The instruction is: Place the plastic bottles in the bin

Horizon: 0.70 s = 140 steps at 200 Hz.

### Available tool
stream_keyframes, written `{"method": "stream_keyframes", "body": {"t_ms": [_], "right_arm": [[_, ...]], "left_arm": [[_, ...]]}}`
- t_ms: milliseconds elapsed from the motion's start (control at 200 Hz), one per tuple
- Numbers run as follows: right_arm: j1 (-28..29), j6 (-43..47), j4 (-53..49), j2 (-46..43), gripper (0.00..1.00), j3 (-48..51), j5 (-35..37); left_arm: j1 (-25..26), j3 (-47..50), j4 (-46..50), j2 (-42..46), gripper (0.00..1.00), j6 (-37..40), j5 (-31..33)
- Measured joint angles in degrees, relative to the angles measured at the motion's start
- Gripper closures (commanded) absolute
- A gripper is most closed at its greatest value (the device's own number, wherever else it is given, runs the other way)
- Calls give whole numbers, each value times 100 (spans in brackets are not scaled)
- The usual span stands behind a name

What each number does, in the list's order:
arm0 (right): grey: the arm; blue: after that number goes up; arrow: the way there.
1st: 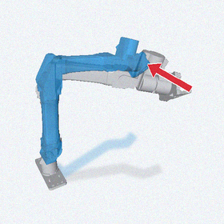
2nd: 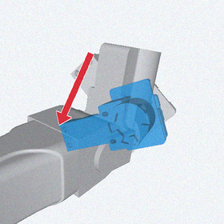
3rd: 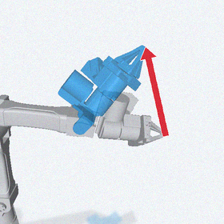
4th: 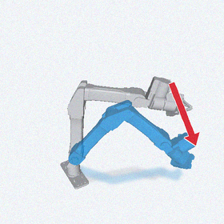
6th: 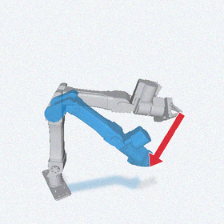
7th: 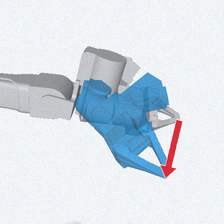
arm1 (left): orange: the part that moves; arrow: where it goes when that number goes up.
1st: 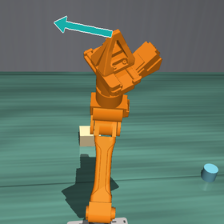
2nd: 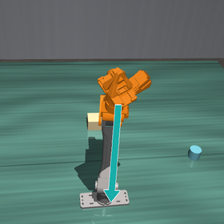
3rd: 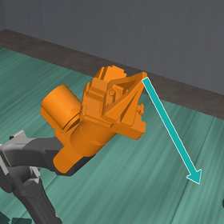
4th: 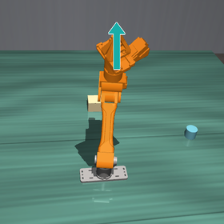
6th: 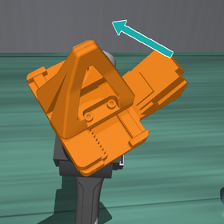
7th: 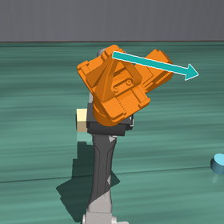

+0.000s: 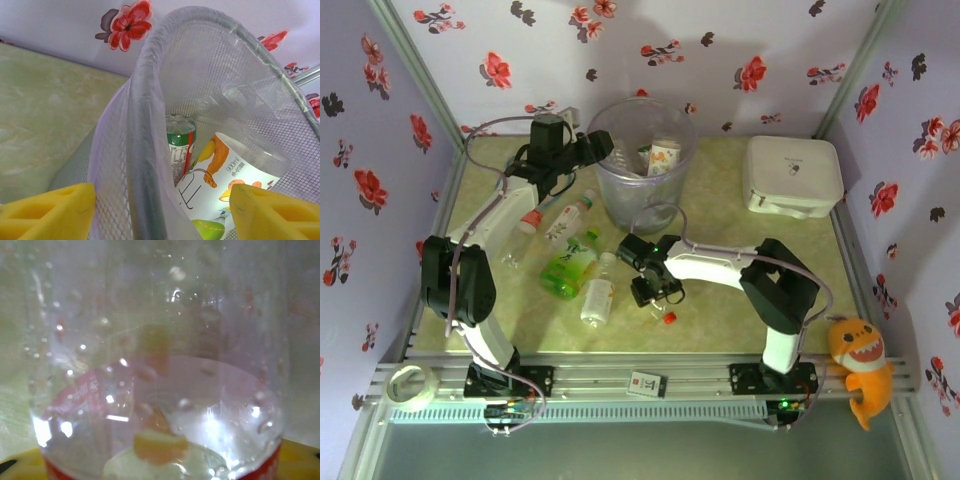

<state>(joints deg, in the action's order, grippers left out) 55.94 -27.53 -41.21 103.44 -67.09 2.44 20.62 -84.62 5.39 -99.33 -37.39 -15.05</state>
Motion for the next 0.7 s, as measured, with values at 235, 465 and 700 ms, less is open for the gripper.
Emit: {"method": "stream_keyframes", "body": {"t_ms": [235,465,700], "right_arm": [[-24,4,-323,-826,41,79,299],[-616,-22,-719,-1945,45,636,560],[-1665,11,-1121,-2391,44,863,793]], "left_arm": [[0,0,-2,0,28,0,0],[0,0,-28,-13,28,-4,-7],[0,-26,-50,-48,28,-20,-22]]}}
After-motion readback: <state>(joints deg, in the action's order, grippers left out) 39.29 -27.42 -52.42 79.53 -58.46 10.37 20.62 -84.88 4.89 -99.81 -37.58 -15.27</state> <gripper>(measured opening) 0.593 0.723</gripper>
